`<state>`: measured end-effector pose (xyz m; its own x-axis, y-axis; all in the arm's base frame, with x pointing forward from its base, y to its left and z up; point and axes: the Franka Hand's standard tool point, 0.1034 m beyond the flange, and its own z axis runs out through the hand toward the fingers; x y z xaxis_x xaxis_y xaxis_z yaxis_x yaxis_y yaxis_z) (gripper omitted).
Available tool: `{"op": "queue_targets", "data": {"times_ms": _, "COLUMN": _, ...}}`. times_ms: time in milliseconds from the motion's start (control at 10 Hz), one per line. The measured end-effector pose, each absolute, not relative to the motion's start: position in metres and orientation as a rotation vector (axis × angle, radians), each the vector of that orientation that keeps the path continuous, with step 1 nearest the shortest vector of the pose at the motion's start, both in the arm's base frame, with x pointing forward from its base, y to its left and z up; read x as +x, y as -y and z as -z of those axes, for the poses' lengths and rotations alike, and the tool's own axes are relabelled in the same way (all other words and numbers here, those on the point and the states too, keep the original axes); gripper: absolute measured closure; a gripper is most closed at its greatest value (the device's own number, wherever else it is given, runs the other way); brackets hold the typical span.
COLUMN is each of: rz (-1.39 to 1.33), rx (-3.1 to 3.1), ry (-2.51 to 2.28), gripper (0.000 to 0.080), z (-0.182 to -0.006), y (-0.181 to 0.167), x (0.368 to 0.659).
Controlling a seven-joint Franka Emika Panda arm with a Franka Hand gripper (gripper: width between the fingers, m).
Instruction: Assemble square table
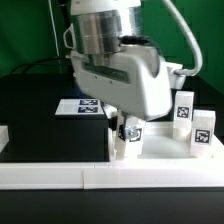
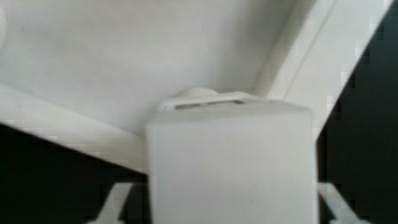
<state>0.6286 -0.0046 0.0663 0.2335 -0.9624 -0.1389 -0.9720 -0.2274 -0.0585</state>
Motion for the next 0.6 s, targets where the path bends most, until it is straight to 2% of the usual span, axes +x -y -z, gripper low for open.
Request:
{"op": "queue_targets", "data": {"times_ms": 100, "rz": -0.145, "rx": -2.160, "ry": -2.063, "gripper": 0.0505, "z": -0.0651, "y": 0.0074, "x": 0.6269}}
{"op": "queue_targets", "data": {"times_ms": 300, "rz": -0.160, "rx": -2.073, "ry": -2.140, "gripper": 0.0505, "z": -0.0634, "y": 0.0127, "x": 0.6259}}
{"op": "queue_targets", "data": {"times_ms": 400, "rz": -0.159, "rx": -2.068, "ry": -2.146, "gripper": 0.0434, "z": -0.0635, "y": 0.0139, "x": 0.6260}}
{"op": "queue_targets", "data": {"times_ms": 500, "rz": -0.155, "rx": -2.086, "ry": -2.127, "gripper": 0.0434, "z": -0.0635, "y": 0.0137, "x": 0.6262}}
{"op": "queue_targets", "data": {"times_ms": 600, "rz": -0.126, "rx": -2.185, "ry": -2.037, "gripper": 0.0248, "z": -0.0648, "y": 0.0116, "x": 0.6277}}
